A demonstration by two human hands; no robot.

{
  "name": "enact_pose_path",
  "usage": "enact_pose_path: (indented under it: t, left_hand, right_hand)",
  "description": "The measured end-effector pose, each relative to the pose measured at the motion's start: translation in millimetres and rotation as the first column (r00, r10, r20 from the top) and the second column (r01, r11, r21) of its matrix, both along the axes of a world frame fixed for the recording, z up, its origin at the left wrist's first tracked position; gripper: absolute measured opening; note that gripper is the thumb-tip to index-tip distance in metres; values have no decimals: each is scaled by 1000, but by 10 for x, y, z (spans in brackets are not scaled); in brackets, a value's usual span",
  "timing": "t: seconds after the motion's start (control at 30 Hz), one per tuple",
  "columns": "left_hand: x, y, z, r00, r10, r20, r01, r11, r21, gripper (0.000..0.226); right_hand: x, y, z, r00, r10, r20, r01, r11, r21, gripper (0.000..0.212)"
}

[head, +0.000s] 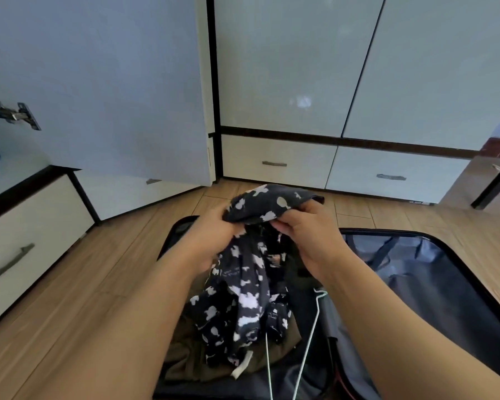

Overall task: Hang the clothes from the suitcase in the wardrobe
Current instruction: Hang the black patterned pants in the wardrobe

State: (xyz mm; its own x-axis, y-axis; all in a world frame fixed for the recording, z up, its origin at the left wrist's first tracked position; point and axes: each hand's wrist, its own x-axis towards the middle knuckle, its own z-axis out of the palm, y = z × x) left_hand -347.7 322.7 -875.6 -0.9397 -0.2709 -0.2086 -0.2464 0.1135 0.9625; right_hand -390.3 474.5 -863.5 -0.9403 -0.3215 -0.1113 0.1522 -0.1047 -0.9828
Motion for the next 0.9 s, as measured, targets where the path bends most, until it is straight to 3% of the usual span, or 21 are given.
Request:
enact_pose_path:
  t: [0.07,0.13,0.23,0.3,0.33,0.43,0.5,0.6,0.7,0.77,0.8,0.83,0.9]
  left_hand:
    - [22,-102,118,992,92,-87,-74,980,184,33]
    - [27,-168,279,968,205,-145,-137,914,381,33]
    - [-10,-200,509,934,314,-171,-144,768,624,27]
    - [-29,-191,624,942,284,-177,-76,698,712,30]
    - [-37,-173,665,951,252,-182,-37,672,739,36]
    - [-58,-117,775,935,240,-260,48,641,766,43]
    - [-63,-127,811,902,295,-315,15,707,707,42]
    - [-22,-209,692,913,251,-323,-134,930,343,55]
    - [82,-288,423,986,48,-159,-47,999,11,63]
    - [146,-327,212,972,-231,40,234,970,-67,93]
    - [173,-320,126,915,-369,164,384,920,-74,105]
    - [203,-285,54,841,-479,251,504,862,-44,104]
    - [249,-140,-66,763,-567,311,604,797,-28,64]
  right_hand:
    - [-64,91,-141,998,-47,-43,56,972,229,30]
    - [-15,180,-267,991,131,-6,-113,877,467,53]
    - [215,142,-456,871,467,154,-461,665,587,99]
    - [402,1,-560,830,530,175,-516,610,601,113]
    - [464,-85,-591,843,517,152,-499,642,582,106]
    - [475,-308,-656,920,342,191,-391,798,458,54]
    - [472,-378,-619,939,187,290,-283,899,335,40]
    - [269,-408,-529,923,21,385,-105,974,199,9]
    - [120,-250,-373,889,-43,456,17,998,61,15]
    - [84,-188,-213,901,-24,432,-20,995,96,13]
    - [75,-166,-123,906,2,424,-35,997,71,12]
    - [53,-154,-43,903,28,430,-44,999,26,12]
    - [28,-132,80,900,112,421,-83,993,-86,20]
